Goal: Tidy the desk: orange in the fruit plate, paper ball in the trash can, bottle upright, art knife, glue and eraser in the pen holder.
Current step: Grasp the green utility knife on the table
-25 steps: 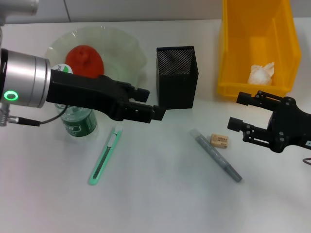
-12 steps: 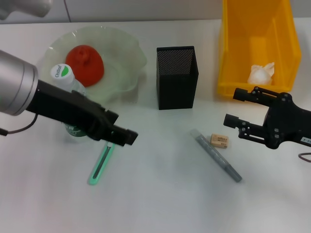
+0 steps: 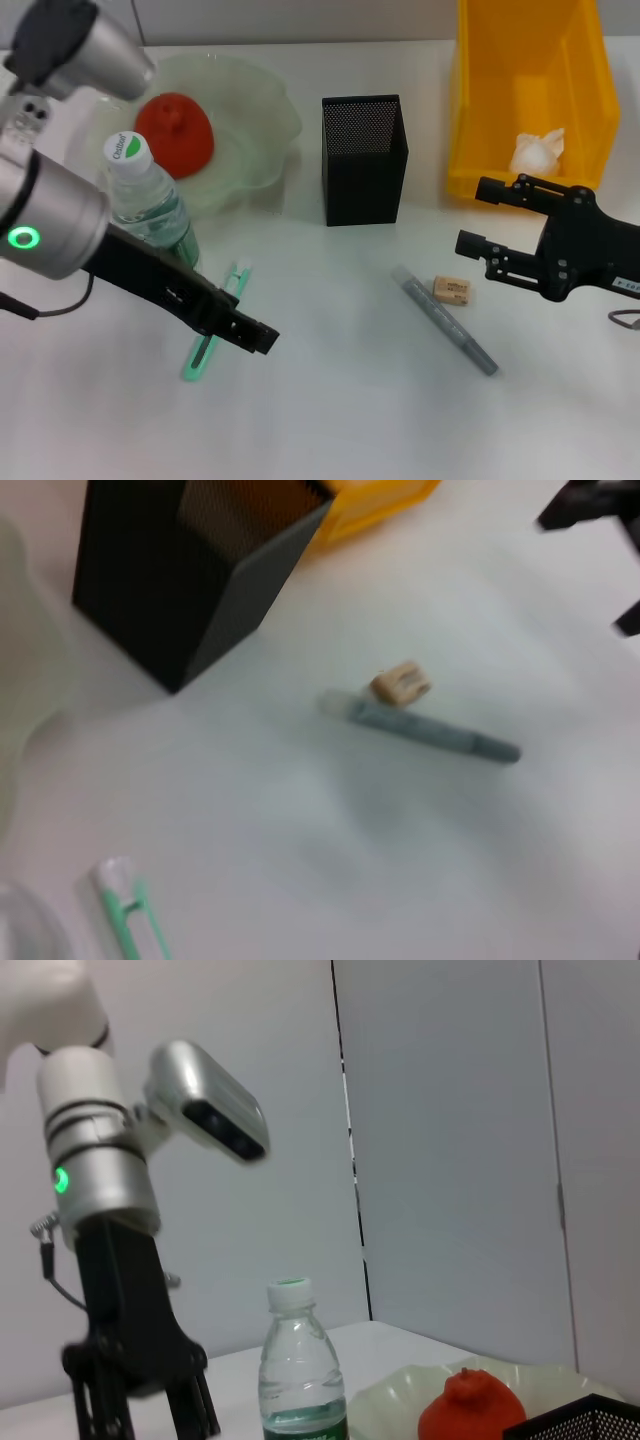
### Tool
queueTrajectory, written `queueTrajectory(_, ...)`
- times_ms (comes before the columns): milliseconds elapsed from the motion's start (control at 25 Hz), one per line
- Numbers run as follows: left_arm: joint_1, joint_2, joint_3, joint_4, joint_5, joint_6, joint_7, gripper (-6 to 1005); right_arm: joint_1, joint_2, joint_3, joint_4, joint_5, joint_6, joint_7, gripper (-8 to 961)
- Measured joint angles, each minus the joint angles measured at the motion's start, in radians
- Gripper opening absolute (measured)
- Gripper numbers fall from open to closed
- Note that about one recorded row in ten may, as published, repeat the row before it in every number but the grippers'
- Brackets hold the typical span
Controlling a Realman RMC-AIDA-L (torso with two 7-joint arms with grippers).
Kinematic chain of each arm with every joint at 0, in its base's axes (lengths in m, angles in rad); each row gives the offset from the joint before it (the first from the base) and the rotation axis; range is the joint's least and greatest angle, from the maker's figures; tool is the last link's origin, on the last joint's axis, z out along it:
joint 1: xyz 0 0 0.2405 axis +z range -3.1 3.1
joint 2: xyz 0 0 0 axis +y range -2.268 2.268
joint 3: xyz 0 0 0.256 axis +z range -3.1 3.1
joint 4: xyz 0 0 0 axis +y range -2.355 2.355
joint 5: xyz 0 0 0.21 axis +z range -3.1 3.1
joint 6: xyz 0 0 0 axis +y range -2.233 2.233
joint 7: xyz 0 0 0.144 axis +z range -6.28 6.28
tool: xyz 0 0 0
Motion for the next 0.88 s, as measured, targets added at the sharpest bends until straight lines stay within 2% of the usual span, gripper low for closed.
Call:
queueTrajectory(240,-0.054,-0.001,0.007,-0.156,0.049,-0.063,0.014,681,0.004,0.000,0.001,0.030,0.000,0.009,-0.035,686)
queueTrajectory(640,-0.050,-0.002,0.013,-0.179,0.088,-0.103,0.004,680,0.023,0.000,0.001,0.065,0.002,0.028,-0.035,686)
queueTrajectory(880,-0.044,-0.003,0.021,-0.231,0.125,-0.133,0.010,680,0.028,0.000,0.001,0.066,0.011,0.028,-0.035,686)
